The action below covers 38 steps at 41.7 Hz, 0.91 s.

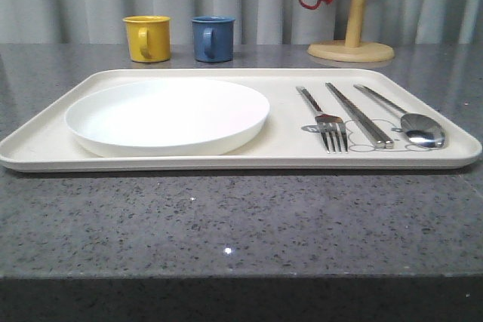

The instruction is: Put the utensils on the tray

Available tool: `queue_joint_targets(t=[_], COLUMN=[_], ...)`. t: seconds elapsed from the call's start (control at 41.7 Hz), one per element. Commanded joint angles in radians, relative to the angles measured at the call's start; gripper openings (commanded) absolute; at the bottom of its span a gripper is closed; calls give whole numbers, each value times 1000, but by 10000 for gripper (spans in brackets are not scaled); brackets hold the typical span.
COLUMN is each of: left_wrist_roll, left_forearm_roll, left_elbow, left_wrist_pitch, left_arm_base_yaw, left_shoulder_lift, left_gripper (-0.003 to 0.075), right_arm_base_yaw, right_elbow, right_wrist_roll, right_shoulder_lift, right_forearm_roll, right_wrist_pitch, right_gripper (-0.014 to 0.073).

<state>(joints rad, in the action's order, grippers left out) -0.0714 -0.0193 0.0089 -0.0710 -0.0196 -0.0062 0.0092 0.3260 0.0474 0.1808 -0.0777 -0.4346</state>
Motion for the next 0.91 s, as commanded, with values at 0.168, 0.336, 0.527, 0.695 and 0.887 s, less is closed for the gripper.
queue_joint_targets(t=[0.168, 0.336, 0.527, 0.695, 0.887], left_wrist_roll=[-2, -2, -2, -2, -2], left_forearm_roll=[-11, -11, -11, -11, -11], left_elbow=[-2, -2, -2, -2, -2], left_wrist_pitch=[92, 92, 92, 92, 92], left_arm_base_yaw=[4, 4, 4, 4, 4], left_shoulder_lift=[-24, -24, -24, -24, -24], left_gripper=[-18, -18, -18, -18, -18], right_arm_base_yaw=[-17, -32, -42, -42, -42], right_elbow=[-296, -352, -352, -352, -352], right_wrist_roll=[9, 9, 9, 9, -106], right_shoulder_lift=[-196, -208, -207, -207, -207], right_forearm_roll=[8, 8, 8, 7, 60], right_wrist_pitch=[393, 455, 445, 450, 501], right_gripper=[-69, -69, -69, -69, -69])
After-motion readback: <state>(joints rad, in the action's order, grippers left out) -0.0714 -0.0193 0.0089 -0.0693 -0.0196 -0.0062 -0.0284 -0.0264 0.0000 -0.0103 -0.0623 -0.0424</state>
